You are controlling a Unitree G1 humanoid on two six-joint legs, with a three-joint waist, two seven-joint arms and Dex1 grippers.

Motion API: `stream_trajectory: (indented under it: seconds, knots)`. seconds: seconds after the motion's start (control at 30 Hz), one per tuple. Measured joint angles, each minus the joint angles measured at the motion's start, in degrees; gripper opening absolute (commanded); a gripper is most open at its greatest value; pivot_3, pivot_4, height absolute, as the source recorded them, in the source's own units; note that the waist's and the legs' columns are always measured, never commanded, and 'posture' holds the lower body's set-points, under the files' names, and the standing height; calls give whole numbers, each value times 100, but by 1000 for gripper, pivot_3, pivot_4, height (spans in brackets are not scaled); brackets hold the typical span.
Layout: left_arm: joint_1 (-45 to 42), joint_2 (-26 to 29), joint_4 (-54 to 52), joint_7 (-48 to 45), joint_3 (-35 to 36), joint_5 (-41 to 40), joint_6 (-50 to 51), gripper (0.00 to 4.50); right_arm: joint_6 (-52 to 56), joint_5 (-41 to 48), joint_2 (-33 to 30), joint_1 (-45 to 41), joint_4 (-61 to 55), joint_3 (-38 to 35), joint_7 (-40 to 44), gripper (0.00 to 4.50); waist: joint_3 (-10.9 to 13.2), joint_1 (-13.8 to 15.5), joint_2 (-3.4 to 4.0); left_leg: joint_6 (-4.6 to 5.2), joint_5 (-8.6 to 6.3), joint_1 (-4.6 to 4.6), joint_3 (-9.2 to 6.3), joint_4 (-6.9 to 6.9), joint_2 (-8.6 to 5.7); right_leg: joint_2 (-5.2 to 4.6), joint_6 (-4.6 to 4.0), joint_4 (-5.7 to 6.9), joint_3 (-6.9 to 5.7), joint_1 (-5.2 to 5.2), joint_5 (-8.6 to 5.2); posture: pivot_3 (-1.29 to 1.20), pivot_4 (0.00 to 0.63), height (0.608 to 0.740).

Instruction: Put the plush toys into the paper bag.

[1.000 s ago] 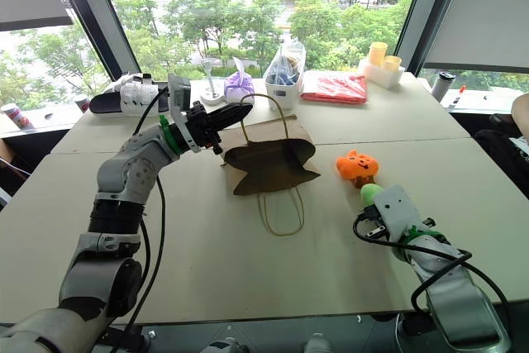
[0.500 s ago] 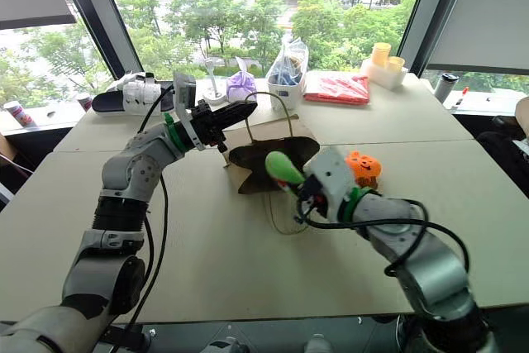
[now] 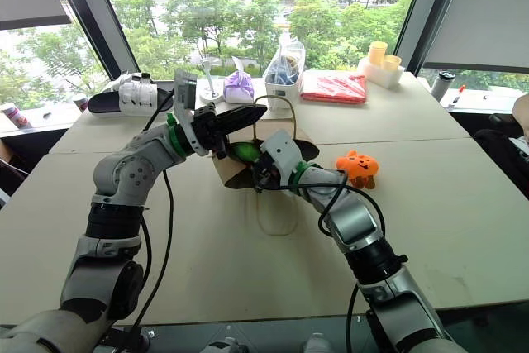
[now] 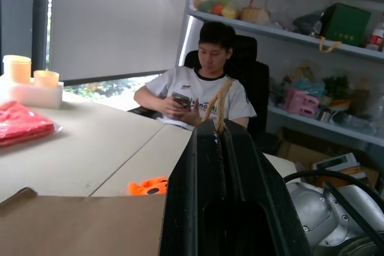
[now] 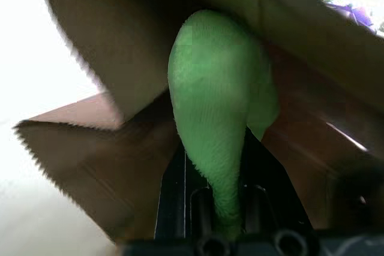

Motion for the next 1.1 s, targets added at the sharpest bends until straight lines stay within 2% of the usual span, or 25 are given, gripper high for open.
stream_trajectory:
  seconds: [0.07, 0.2, 0.27, 0.4, 0.57, 0.7, 0.8, 0.87, 1.1]
  knots:
    - [0, -23, 0, 86, 0, -4, -5, 0, -127, -53, 83, -16, 183, 23, 29, 2063, 0, -2, 0, -1, 0, 0, -2, -1, 0, 1, 0, 1, 0, -1, 0, 0, 150, 740]
    - [0, -34, 2, 168, 0, -9, -19, 0, -209, -299, -8, -15, 185, 34, 63, 4088, 0, -5, 0, -1, 0, 0, -1, -2, 0, 1, 0, 2, 0, -3, 0, 0, 150, 740]
    - [-1, -32, 17, 175, 0, -9, -27, 0, -168, -411, -167, 0, 2, 49, 112, 4088, 1, -2, 1, -1, 0, -1, -1, -2, 0, 1, 0, 1, 0, -3, 0, 0, 150, 740]
    - [4, 29, 91, 165, 8, -5, -65, 0, 390, -406, -566, 199, -1086, -177, 204, 4088, 1, 7, 1, 0, -1, -4, -2, -3, 0, 1, 0, 1, 0, -6, 0, 0, 150, 740]
    - [32, 125, 167, 171, 41, 19, -174, 0, 1616, 189, -1061, 622, -2676, -1460, 213, 4088, 1, 41, 1, 25, -15, -6, -2, -1, 0, 0, 0, -3, 0, -3, 0, 0, 150, 740]
    - [49, 143, 232, 177, 55, 25, -220, 0, 2042, 335, -1448, 1044, -2903, -2363, 135, 4088, 0, 46, 0, 27, -17, -6, 1, -1, -1, 0, 0, -13, 0, 4, 0, 0, 150, 740]
    - [54, 134, 252, 182, 55, 36, -287, 0, 1684, 80, -1760, 1352, -2289, -2386, 13, 4088, 0, 13, 0, 28, -17, 0, 12, -3, 1, 1, 0, -12, 2, 4, 0, 0, 150, 740]
    - [58, 117, 248, 179, 41, 46, -306, 0, 975, -344, -1882, 1475, -1262, -2045, -149, 4088, 0, -3, 1, 28, -17, 10, 31, -6, 1, 1, 0, -9, 6, 6, 0, 0, 150, 740]
    - [86, 110, 230, 197, 22, 81, -314, 0, -745, -1056, -1544, 1042, 1291, -1344, -582, 4088, 3, -16, 6, 3, -2, 14, 69, -6, 5, -1, 0, -4, 24, 0, 0, 0, 150, 740]
